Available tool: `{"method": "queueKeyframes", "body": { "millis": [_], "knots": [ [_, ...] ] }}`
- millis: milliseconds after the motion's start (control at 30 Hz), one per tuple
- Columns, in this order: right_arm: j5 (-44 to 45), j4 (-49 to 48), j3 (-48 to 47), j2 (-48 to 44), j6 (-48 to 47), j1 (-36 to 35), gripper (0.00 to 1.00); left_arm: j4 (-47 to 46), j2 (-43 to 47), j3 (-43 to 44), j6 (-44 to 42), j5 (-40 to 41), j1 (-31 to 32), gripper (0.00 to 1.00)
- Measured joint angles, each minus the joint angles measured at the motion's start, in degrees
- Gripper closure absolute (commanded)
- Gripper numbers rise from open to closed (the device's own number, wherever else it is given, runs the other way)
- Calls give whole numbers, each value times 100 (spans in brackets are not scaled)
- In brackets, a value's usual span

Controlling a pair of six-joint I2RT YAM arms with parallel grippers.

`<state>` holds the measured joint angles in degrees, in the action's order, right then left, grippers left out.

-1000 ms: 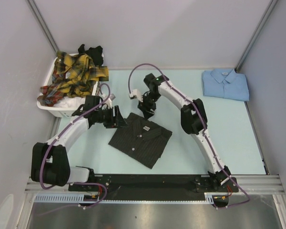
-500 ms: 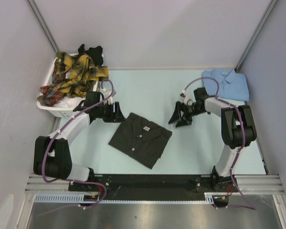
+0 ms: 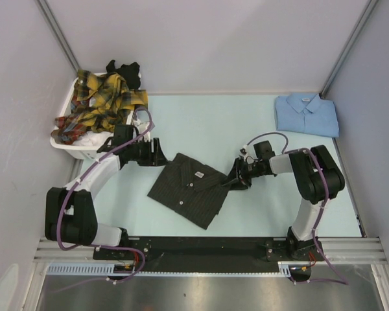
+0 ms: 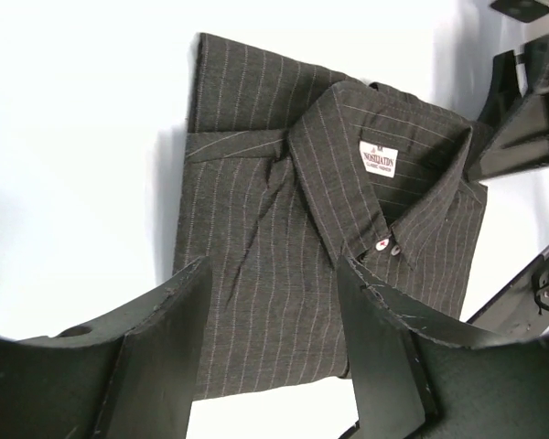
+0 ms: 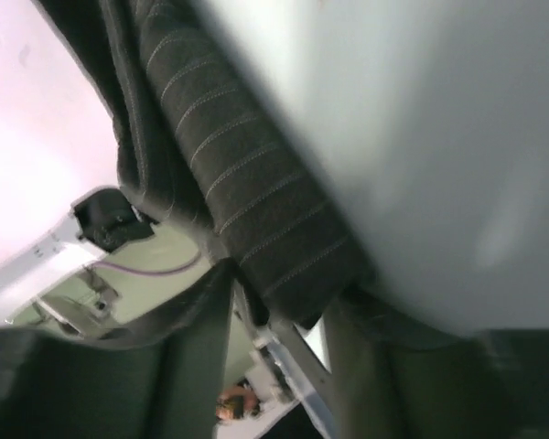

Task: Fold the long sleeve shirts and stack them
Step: Fold the shirt

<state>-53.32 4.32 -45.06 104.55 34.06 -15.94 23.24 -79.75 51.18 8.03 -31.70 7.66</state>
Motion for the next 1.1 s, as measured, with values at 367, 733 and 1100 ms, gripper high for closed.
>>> {"method": "queueKeyframes", "body": {
  "millis": [367,733,1100],
  "knots": [
    [188,1731,-2616,1478,-1687,262,100,-92,103,-214,-59,-72,-90,40],
    [348,5025,-6168,3165,-4953,461,53,-503,-525,-354,39,-205,-63,43],
    [85,5104,-4175,1947,-4734,1174,64,-203,-1303,1296,-1499,-584,1137,43]
  ]
}}
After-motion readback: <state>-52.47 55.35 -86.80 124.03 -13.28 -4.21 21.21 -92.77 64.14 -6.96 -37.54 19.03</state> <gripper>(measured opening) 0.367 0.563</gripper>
